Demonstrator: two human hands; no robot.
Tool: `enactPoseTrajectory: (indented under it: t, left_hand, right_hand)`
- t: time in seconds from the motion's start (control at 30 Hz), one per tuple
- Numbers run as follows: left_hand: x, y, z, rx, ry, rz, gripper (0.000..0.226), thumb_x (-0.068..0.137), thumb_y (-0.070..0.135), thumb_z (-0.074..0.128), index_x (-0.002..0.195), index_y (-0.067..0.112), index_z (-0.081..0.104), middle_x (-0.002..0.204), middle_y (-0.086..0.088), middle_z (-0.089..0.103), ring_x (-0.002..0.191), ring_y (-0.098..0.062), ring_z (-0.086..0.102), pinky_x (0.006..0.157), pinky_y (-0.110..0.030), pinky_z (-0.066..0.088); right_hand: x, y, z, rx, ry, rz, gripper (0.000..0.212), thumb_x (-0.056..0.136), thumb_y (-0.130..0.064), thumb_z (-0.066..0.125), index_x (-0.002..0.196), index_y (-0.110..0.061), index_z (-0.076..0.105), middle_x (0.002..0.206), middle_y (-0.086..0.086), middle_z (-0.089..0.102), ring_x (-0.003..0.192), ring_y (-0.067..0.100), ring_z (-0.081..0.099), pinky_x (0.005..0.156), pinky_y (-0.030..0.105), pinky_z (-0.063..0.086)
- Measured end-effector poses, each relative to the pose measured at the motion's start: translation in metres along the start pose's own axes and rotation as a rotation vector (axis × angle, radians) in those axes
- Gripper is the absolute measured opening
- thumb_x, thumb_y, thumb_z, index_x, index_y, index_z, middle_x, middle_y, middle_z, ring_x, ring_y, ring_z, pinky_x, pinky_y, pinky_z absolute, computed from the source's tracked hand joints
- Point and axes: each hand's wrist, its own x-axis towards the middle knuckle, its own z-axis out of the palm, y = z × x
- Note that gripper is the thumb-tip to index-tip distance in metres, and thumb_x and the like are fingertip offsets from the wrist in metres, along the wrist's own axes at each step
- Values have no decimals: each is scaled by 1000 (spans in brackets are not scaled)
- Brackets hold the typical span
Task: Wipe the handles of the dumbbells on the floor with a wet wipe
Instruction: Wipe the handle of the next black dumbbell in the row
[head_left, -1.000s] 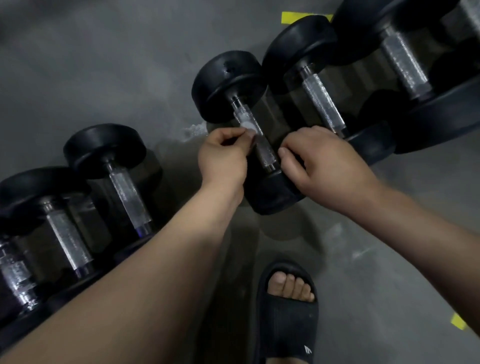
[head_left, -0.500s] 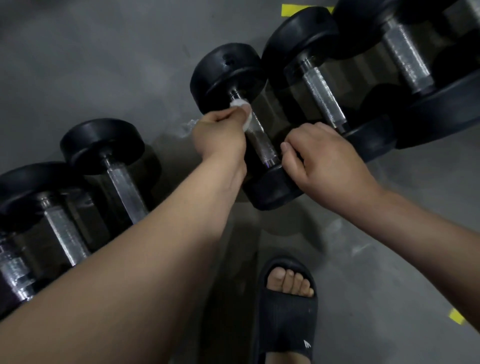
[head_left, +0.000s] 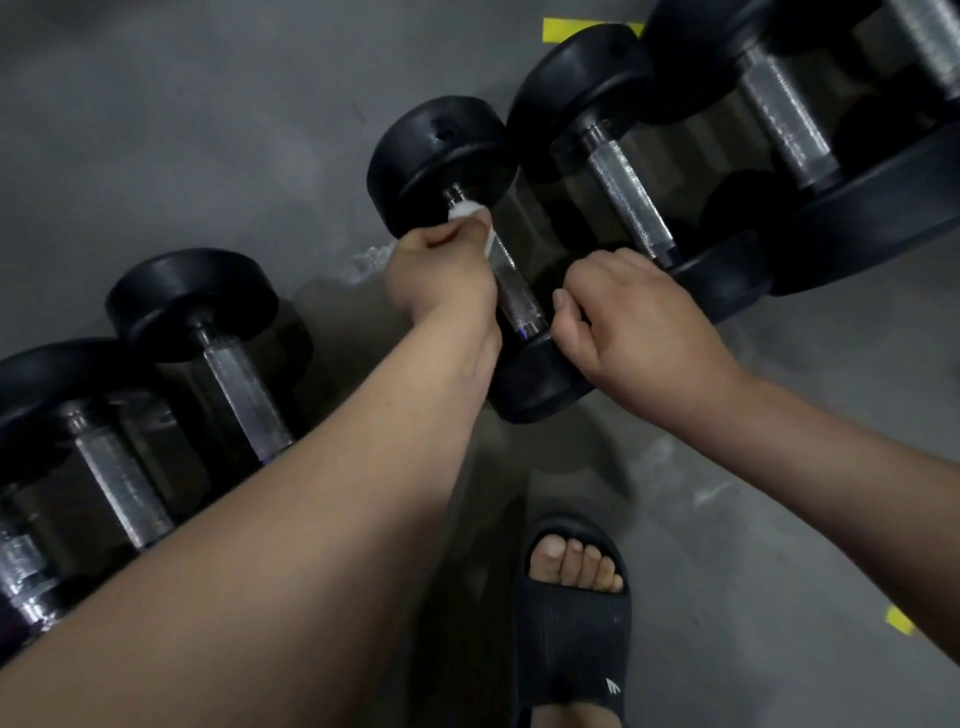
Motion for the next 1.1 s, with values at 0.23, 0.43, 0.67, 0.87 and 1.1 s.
enactPoseTrajectory:
  t: [0.23,0.43,0.67,0.87,1.1]
  left_hand:
    - [15,6,1,-38,-13,-53,25,74,25,90,85,16,70,74,0,76,71,-17,74,77,-39,64]
    - [16,-10,-10,-59,-117,-101,27,76,21,89,93,8,72,81,-4,78,78,-21,76,80,-40,62]
    - [13,-1,1,-137,-94,-131,20,74,2,86,89,3,72,65,0,72,61,-15,72,62,-25,57]
    - [21,10,13,-162,-20,-168,32,69,17,92,91,12,70,76,-5,76,67,-22,75,75,-42,63]
    - [19,3,5,-207,-17,-139,24,79,22,87,89,8,71,79,-4,76,71,-17,74,77,-36,63]
  right_hand:
    - [-1,-1,0,3,-6,28,30,98,-29,43,76,-11,48,76,11,52,75,31,50,71,37,36]
    - [0,-2,0,8,-12,18,29,98,-28,44,76,-10,48,75,11,52,74,32,50,71,38,36]
    - [0,-3,-2,12,-32,25,26,97,-28,44,75,-15,41,74,9,50,74,31,49,68,30,26]
    - [0,-3,-1,17,-21,30,26,97,-27,45,75,-15,42,74,11,51,73,32,48,69,35,31]
    - [-1,-2,-1,17,-15,43,29,98,-28,45,75,-11,46,75,11,51,74,31,49,70,34,32]
